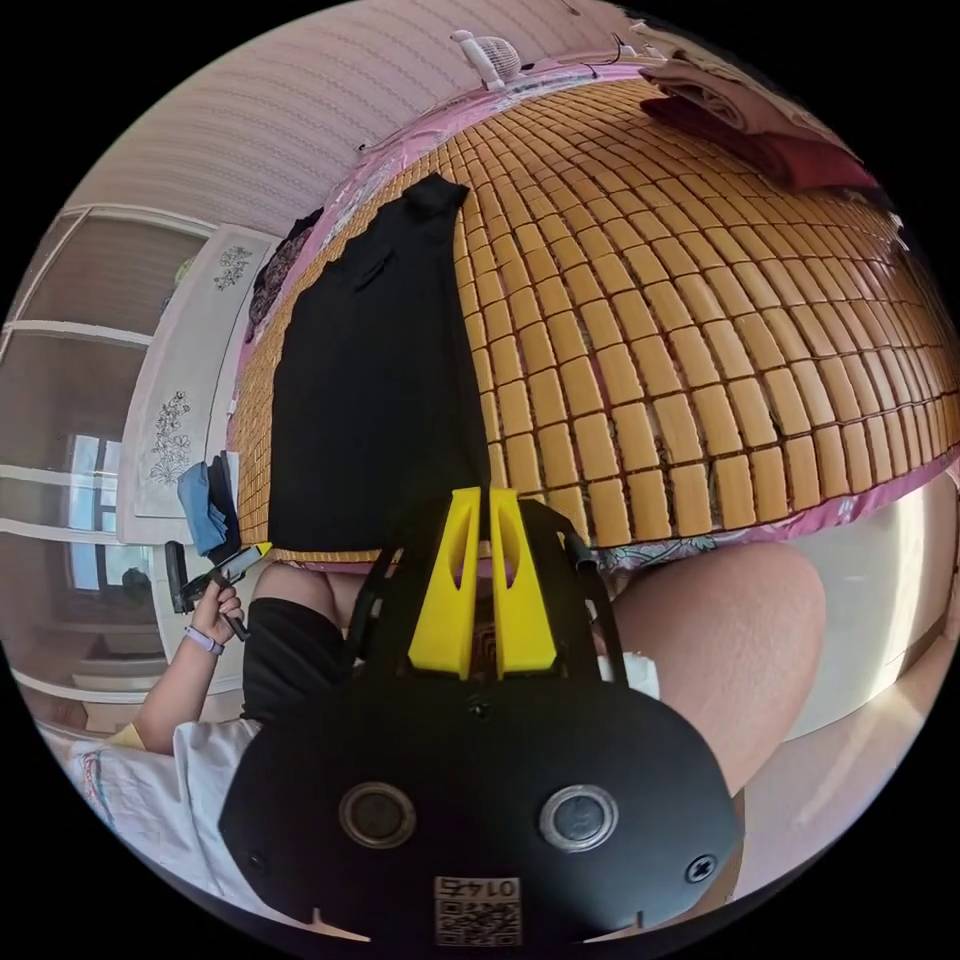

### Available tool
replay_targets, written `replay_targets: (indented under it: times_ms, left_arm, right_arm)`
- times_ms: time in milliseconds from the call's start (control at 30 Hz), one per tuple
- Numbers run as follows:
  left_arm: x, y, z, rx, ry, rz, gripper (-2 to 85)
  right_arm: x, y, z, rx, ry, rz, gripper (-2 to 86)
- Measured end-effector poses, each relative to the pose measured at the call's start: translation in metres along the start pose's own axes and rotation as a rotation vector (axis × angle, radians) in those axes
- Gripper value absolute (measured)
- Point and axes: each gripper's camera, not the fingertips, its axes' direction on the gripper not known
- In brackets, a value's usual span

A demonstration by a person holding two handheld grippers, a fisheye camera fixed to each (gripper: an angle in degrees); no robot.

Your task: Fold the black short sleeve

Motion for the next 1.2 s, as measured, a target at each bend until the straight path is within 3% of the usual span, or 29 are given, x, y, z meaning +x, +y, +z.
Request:
replay_targets:
  times_ms: [600,933,1200]
  left_arm:
    - [-0.006,0.031,0.013,0.050,-0.021,-0.013,-0.6]
    - [-0.042,0.071,0.006,0.225,0.211,-0.197,-1.0]
    - [-0.017,0.086,0.010,0.344,0.257,-0.154,-1.0]
  right_arm:
    - [0.057,0.024,0.032,0.014,-0.289,0.163,0.7]
    - [0.060,0.036,0.040,0.056,-0.323,0.178,0.8]
    - [0.045,0.050,0.031,0.117,-0.264,0.120,0.3]
